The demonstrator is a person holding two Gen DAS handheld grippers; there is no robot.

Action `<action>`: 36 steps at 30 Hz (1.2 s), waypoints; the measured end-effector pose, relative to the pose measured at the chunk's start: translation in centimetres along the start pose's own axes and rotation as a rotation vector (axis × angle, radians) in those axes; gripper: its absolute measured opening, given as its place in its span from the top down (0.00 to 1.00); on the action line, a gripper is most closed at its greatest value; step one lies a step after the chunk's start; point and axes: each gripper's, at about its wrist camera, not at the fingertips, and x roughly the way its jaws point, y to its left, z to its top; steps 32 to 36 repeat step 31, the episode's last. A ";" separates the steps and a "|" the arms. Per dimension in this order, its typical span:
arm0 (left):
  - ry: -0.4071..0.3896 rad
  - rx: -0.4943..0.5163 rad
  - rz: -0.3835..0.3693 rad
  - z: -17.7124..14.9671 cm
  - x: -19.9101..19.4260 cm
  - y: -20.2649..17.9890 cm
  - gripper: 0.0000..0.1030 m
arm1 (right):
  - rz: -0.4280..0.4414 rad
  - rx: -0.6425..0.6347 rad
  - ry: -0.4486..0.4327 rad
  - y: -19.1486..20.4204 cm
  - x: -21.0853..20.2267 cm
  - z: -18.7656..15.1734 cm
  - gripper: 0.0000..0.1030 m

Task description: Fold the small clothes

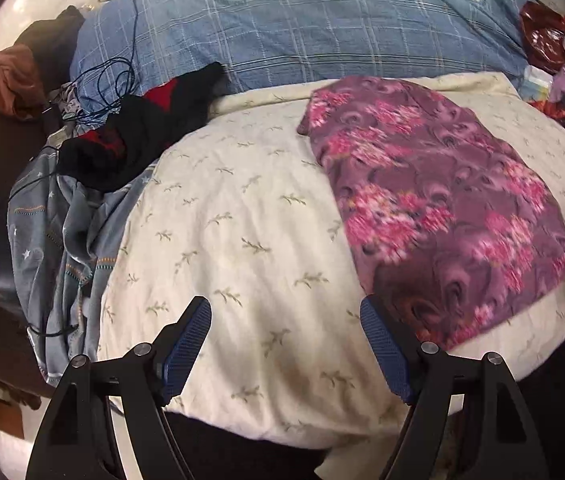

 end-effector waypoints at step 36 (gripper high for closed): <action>-0.102 0.059 -0.161 -1.2 -7.7 -5.6 0.25 | -0.168 -0.028 0.027 1.1 -2.8 -3.9 0.00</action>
